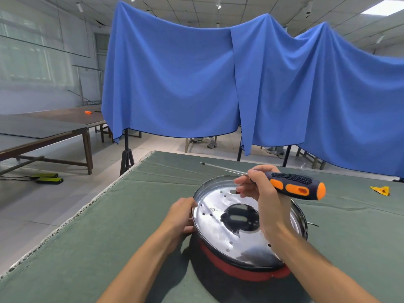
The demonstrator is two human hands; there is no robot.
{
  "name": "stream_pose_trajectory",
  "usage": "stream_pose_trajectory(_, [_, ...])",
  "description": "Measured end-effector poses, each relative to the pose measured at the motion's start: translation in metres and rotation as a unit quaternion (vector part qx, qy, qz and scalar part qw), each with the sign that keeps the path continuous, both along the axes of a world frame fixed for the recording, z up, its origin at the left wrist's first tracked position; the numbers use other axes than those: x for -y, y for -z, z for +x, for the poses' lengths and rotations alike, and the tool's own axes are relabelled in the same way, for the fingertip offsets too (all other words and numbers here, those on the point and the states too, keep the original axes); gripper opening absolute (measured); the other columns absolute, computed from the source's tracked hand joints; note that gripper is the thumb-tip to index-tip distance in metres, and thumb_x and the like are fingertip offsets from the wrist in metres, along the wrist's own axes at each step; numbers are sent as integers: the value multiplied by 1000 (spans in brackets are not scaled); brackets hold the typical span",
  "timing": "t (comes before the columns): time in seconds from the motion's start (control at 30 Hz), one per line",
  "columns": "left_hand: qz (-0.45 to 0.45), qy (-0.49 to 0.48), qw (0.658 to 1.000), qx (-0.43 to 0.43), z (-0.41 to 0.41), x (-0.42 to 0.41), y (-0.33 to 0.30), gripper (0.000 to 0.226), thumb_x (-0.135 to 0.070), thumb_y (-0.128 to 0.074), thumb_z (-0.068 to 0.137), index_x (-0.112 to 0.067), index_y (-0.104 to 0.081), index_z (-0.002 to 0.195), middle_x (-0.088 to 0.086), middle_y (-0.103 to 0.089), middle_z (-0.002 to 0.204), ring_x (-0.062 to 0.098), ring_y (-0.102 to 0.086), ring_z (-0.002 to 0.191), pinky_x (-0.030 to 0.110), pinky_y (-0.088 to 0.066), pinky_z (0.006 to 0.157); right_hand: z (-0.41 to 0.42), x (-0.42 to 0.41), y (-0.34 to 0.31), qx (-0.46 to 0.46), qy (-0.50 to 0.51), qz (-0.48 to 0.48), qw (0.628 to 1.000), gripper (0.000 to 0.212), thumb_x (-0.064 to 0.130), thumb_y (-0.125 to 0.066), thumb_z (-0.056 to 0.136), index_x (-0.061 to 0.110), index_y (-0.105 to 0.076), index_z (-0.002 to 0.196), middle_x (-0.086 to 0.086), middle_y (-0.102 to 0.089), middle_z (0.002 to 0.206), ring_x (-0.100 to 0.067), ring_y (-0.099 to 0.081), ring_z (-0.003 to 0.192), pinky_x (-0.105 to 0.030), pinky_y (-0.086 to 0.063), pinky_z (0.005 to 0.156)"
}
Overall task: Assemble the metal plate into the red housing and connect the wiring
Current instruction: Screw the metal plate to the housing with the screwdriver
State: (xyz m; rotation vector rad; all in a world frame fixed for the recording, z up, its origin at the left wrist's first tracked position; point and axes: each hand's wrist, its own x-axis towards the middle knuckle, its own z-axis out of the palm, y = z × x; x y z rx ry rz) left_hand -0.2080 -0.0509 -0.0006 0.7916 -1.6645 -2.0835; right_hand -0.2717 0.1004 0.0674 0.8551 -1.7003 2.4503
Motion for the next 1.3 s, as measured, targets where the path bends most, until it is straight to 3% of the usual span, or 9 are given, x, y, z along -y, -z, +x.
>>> stream_pose_trajectory(0.17, [54, 77, 995, 41, 15, 0, -9, 25, -19, -53, 51, -9, -56, 74, 8, -53, 70, 18, -47, 49, 24, -45, 51, 1, 0, -5, 21, 11, -10, 1000, 16, 17, -65, 85, 1, -64, 81, -14, -71, 67, -21, -66, 55, -26, -53, 49])
stream_pose_trajectory(0.3, [79, 87, 991, 59, 15, 1, -13, 25, -28, -53, 71, -15, -48, 91, 4, -46, 59, 17, -34, 44, 20, -33, 46, 3, 1, -3, 26, 55, -28, 998, 22, 20, -64, 87, 9, -66, 68, -13, -66, 57, -21, -60, 49, -24, -50, 47])
stream_pose_trajectory(0.43, [116, 119, 984, 66, 13, 1, -10, 26, -41, -54, 74, -17, -48, 80, 4, -43, 67, 19, -35, 57, 25, -33, 53, 2, 3, 1, 0, 101, -61, 993, 17, 15, -64, 88, 4, -65, 74, -6, -63, 54, -15, -60, 51, -21, -49, 49])
stream_pose_trajectory(0.57, [116, 88, 989, -1, 11, -6, -10, 24, -38, -52, 75, -14, -54, 80, 11, -52, 75, 24, -46, 61, 29, -37, 56, 1, 3, 3, -83, 130, -38, 987, 8, 11, -63, 90, 14, -61, 83, -5, -64, 68, -12, -60, 60, -26, -50, 60])
stream_pose_trajectory(0.73, [70, 70, 986, -137, 11, -11, -17, 25, -38, -55, 75, -18, -68, 82, 8, -67, 83, 26, -59, 72, 33, -43, 66, 9, -2, 4, -237, 139, 14, 961, 13, 13, -63, 88, 7, -57, 98, -7, -58, 86, 2, -59, 72, -11, -45, 71])
stream_pose_trajectory(0.83, [68, 96, 968, -221, 13, -15, -22, 29, -22, -48, 86, -15, -70, 103, 9, -73, 94, 21, -70, 78, 30, -56, 65, 10, -1, 2, -299, 162, 22, 940, 16, 11, -64, 82, 7, -59, 96, -15, -57, 87, -17, -63, 82, -24, -48, 78])
stream_pose_trajectory(0.97, [68, 136, 956, -250, 17, -18, -27, 46, -26, -52, 77, -6, -62, 116, 13, -73, 93, 23, -71, 76, 28, -56, 60, 7, 1, 8, -370, 178, 32, 911, 15, 13, -65, 82, 17, -58, 95, -11, -57, 88, -36, -59, 75, -44, -51, 73])
stream_pose_trajectory(1.13, [55, 158, 951, -259, 19, -18, -26, 49, -33, -51, 82, -5, -60, 122, 13, -73, 97, 23, -71, 81, 30, -56, 63, -2, 3, 21, -385, 198, 47, 900, 25, 19, -68, 84, -2, -63, 95, -15, -53, 90, -32, -58, 76, -25, -47, 78])
stream_pose_trajectory(1.3, [44, 149, 955, -253, 19, -20, -27, 51, -40, -53, 85, -8, -61, 123, 17, -70, 110, 26, -70, 91, 32, -56, 70, -5, 4, 24, -390, 195, 48, 898, 25, 20, -65, 83, -1, -63, 95, -11, -52, 89, -19, -54, 79, -15, -42, 81])
